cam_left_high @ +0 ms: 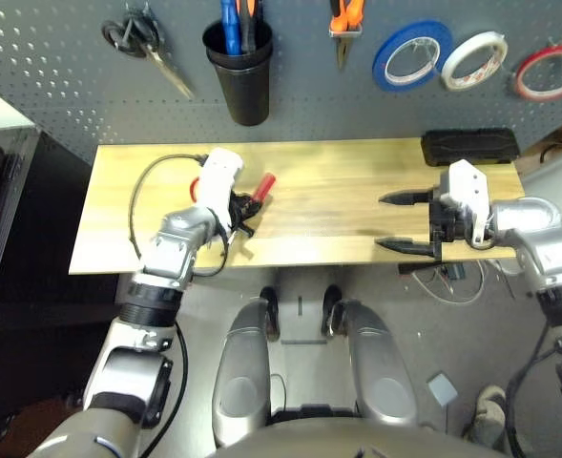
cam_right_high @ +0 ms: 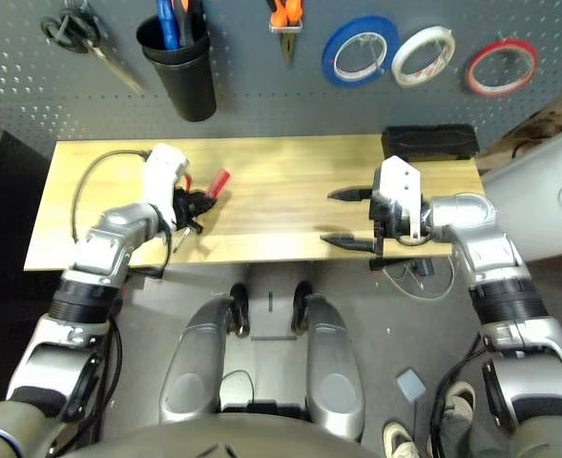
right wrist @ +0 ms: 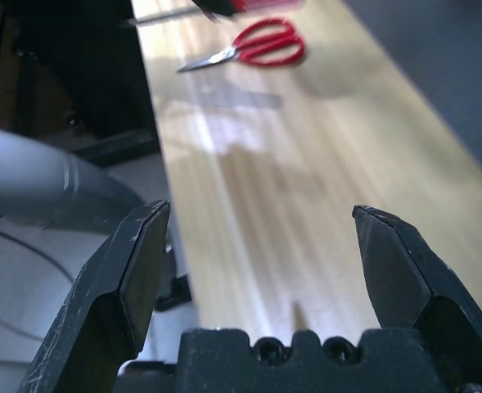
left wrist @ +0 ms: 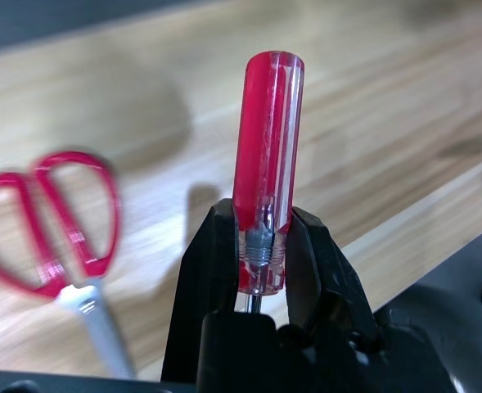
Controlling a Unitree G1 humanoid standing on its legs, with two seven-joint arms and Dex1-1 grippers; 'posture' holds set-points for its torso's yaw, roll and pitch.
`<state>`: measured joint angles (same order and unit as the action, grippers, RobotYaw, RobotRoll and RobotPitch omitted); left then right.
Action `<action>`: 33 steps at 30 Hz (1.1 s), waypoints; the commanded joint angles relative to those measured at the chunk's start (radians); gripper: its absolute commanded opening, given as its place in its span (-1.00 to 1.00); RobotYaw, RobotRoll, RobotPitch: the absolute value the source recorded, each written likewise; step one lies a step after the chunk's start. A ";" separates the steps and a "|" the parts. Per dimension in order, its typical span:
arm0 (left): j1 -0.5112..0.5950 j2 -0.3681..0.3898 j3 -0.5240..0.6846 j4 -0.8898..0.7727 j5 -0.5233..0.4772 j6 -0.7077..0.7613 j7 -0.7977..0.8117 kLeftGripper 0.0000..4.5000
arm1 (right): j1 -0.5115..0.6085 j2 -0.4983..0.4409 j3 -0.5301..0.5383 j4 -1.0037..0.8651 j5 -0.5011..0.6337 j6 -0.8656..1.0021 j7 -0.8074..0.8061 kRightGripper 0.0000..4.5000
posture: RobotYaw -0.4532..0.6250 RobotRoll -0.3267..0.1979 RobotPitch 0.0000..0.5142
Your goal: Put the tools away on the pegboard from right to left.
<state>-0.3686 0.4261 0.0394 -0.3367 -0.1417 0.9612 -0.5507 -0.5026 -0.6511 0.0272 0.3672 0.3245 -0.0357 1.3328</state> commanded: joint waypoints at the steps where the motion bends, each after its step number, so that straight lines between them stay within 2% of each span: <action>1: 0.035 0.025 0.067 -0.151 -0.042 0.066 0.028 -0.63 | -0.018 0.009 -0.042 0.031 0.050 -0.005 0.027 1.00 | -0.08 0.25 0.21; 6: 0.036 0.092 0.182 -0.277 -0.107 0.092 0.024 -0.63 | -0.059 0.009 -0.097 -0.028 0.133 0.052 0.028 1.00 | -0.04 0.25 0.11; 8: 0.021 0.096 0.229 -0.316 -0.163 0.082 0.006 -0.63 | -0.088 0.006 -0.116 -0.050 0.154 0.088 0.009 1.00 | -0.03 0.25 0.08; 12: -0.022 0.042 0.324 -0.377 -0.306 0.088 0.009 -0.63 | -0.144 -0.011 -0.141 -0.085 0.187 0.151 -0.001 1.00 | -0.03 0.25 0.05; 15: -0.121 -0.010 0.363 -0.385 -0.394 0.171 0.073 -0.63 | -0.168 -0.033 -0.142 -0.105 0.190 0.175 0.010 1.00 | -0.04 0.25 0.02; 18: -0.187 0.005 0.378 -0.384 -0.455 0.191 0.087 -0.63 | -0.194 -0.047 -0.150 -0.130 0.194 0.179 0.009 1.00 | -0.04 0.25 0.01; 24: -0.224 0.082 0.428 -0.315 -0.463 0.082 0.111 -0.63 | -0.237 -0.062 -0.166 -0.153 0.211 0.218 -0.009 1.00 | -0.07 0.25 0.00; 28: -0.327 0.063 0.447 -0.226 -0.476 0.006 0.171 -0.63 | -0.247 -0.066 -0.179 -0.154 0.219 0.240 -0.022 1.00 | -0.09 0.25 -0.02; 33: -0.481 0.018 0.459 -0.079 -0.439 -0.160 0.277 -0.63 | -0.253 -0.067 -0.193 -0.139 0.219 0.239 -0.042 1.00 | -0.11 0.25 -0.04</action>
<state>-0.8291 0.4563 0.4864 -0.4462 -0.5942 0.8658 -0.3064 -0.7593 -0.7040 -0.1418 0.2336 0.5376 0.2058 1.2913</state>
